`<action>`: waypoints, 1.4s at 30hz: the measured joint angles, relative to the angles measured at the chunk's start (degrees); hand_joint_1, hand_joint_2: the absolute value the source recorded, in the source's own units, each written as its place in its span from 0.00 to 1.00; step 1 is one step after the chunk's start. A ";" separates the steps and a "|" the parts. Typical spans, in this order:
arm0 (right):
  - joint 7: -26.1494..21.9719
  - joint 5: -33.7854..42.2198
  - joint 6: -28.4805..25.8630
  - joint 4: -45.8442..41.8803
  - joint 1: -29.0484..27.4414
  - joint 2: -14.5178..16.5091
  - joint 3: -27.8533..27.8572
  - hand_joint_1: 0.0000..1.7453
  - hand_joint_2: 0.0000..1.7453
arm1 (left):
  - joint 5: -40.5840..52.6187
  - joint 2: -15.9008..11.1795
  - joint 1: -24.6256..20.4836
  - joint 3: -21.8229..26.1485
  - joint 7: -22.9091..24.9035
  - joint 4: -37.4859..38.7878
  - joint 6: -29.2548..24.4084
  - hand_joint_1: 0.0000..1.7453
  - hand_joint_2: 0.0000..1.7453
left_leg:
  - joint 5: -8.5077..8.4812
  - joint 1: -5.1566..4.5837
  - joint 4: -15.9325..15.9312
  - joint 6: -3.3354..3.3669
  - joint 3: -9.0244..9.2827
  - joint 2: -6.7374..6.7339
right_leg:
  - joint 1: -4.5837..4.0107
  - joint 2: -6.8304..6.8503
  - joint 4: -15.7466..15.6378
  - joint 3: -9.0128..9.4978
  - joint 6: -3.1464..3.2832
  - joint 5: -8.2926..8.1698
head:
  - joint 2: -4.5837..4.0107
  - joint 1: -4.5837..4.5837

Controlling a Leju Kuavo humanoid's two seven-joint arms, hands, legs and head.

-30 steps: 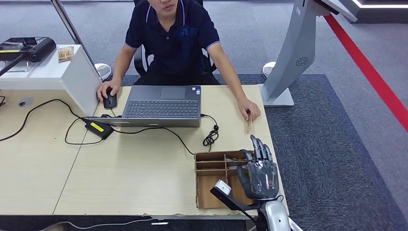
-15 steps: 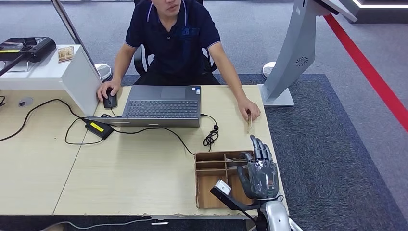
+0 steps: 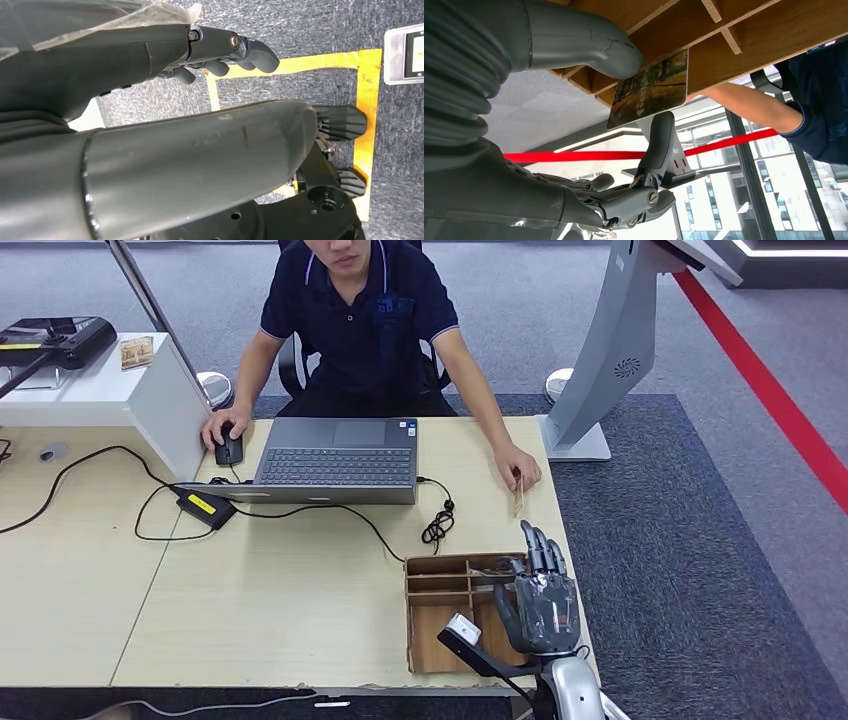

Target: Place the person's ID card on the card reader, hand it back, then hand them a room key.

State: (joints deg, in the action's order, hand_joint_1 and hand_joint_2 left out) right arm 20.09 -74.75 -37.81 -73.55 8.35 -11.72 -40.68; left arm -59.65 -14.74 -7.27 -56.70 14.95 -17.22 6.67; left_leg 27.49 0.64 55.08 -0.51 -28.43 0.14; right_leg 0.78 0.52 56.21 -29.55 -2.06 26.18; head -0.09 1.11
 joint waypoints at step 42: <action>-0.78 0.76 -0.13 1.92 0.97 0.66 0.13 0.71 1.00 | 0.42 0.01 0.00 0.00 -0.09 0.00 0.20 0.00 0.00 | 0.00 0.00 0.00 0.00 0.00 0.00 | 0.00 0.00 0.00 0.00 0.00 0.00 | 0.00 0.00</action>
State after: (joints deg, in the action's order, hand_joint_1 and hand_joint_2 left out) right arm 19.31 -73.99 -37.94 -71.63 9.32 -11.06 -40.54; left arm -59.23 -14.73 -7.27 -56.70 14.86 -17.22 6.86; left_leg 27.49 0.64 55.08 -0.51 -28.43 0.14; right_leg 0.78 0.52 56.21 -29.55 -2.06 26.18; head -0.09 1.11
